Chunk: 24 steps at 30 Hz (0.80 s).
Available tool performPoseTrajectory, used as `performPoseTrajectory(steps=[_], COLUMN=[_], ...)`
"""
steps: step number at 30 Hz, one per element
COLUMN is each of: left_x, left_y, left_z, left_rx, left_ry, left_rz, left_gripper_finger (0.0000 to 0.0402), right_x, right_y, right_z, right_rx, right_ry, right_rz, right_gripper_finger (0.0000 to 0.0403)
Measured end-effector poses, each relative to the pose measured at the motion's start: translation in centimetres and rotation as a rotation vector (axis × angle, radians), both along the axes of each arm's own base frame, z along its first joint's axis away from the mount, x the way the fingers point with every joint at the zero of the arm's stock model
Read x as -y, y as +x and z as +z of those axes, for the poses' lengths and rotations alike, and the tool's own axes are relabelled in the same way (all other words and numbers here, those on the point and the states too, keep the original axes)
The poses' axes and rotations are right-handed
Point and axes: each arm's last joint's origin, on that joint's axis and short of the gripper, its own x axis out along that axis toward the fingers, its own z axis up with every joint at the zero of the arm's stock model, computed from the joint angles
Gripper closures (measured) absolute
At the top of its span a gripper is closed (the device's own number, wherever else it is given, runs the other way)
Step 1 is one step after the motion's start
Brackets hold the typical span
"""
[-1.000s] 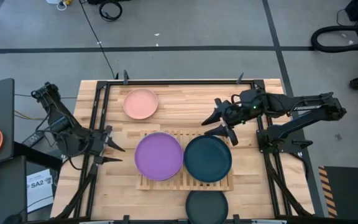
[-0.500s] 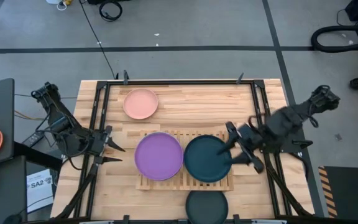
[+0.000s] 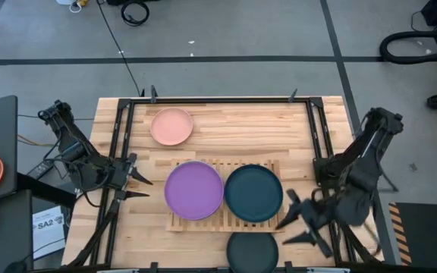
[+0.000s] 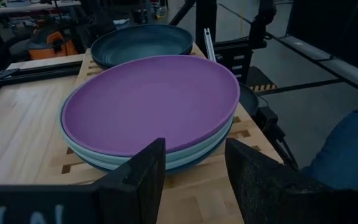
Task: Place and stack plates onto a shelf
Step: Stack the black plate on top of the dark green plate on the shelf
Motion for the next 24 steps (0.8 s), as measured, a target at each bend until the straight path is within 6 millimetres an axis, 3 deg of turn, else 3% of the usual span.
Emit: performPoseTrajectory(steps=[14,24], left_x=[0.0,0.0], left_y=[0.0,0.0], left_z=[0.0,0.0], left_rx=[-0.016,-0.016], left_ry=[-0.079,-0.080], left_rz=[0.024,0.024], left_gripper_finger=[0.0230,0.0230], right_x=[-7.1,-9.5], right_y=[3.3,4.6], right_z=[-6.0,-11.5], right_rx=[-0.058,-0.151], right_ry=[0.019,-0.125], right_rz=[0.267,0.279], right_gripper_finger=[0.0208,0.0214])
